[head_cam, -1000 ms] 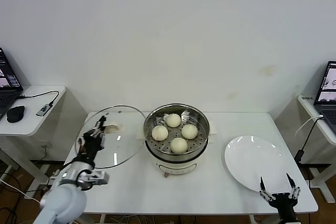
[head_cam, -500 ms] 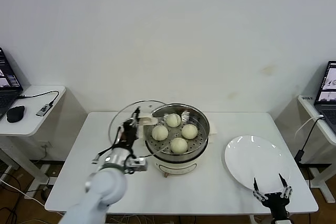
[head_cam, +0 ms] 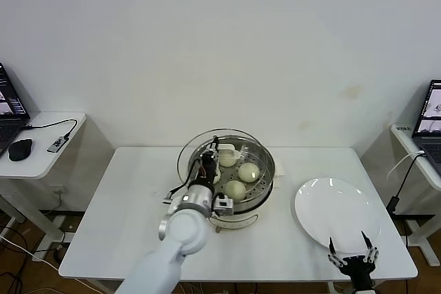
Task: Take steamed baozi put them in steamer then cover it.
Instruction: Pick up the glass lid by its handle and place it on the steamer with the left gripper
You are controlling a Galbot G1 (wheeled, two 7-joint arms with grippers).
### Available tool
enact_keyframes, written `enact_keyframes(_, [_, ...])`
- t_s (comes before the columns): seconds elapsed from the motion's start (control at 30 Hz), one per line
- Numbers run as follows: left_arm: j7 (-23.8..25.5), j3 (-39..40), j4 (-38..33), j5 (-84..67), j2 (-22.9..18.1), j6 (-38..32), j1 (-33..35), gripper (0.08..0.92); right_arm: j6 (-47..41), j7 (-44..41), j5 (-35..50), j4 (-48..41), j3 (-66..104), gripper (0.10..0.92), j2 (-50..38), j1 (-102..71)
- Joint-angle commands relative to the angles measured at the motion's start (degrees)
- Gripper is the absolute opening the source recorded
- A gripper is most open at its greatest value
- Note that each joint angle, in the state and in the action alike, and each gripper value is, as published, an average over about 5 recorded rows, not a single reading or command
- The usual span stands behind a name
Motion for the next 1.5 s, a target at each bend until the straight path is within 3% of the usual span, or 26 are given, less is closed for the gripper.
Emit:
enact_keyframes(0.03, [1.1,2.4,5.3,3.8,-4.6,0.3,-2.5,0.142,0.0,0.1,-0.5,-0.4,-0.3,0.823,0.1,0.1])
enact_keyframes(0.43, [0.0,1.8,9.3,4.7,-5.8,-1.1,-2.1,0.142,-0.1,0.1,-0.3,-0.8,-0.7,0.823,-0.1,0.2])
enact_keyframes(1.33, [-1.9,0.9,10.5,4.1,-6.9,-1.6,-1.4,0.142,0.0,0.0,-0.3,-1.2,-1.2,0.823,-0.4,0.3])
enact_keyframes(1.5, [-2.4,0.8,8.8,3.0,-6.5,-1.5,-0.8,0.225,0.0,0.0,-0.4,-1.2,-1.3,0.823,-0.3,0.3])
